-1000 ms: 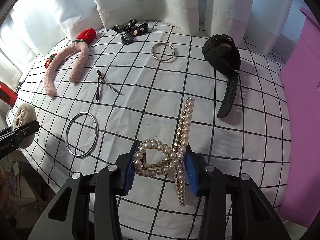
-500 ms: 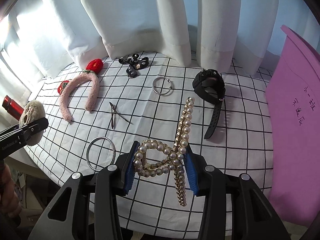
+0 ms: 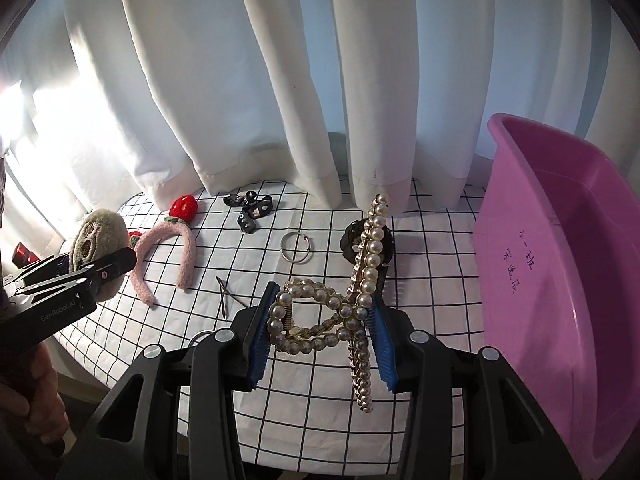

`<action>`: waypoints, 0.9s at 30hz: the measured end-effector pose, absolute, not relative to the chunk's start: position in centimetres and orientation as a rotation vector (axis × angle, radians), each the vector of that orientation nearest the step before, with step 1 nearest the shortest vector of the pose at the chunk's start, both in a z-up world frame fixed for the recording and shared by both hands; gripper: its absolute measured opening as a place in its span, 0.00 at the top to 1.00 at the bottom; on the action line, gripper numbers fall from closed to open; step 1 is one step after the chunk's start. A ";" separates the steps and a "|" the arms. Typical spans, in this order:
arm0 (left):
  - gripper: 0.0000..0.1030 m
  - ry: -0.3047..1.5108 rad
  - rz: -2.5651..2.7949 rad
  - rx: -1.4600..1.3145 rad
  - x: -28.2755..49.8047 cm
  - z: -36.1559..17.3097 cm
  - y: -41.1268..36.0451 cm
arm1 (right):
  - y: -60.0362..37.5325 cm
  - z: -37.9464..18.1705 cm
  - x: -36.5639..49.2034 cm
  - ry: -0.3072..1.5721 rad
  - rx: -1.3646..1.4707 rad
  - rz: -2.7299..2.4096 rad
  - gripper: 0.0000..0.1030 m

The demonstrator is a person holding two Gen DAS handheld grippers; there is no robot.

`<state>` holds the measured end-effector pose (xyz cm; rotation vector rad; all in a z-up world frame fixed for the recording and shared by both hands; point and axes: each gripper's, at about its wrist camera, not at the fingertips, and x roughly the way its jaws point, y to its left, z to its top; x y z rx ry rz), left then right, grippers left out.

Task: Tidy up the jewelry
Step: 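Carry the sloth plush and pearl clip with both grippers over the pink tub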

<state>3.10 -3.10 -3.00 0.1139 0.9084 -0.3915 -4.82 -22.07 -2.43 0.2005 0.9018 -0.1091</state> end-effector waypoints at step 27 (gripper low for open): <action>0.53 0.783 -0.675 0.249 -0.1 2.2 -16.4 | -32.2 3.7 -12.9 0.741 0.276 -0.363 0.59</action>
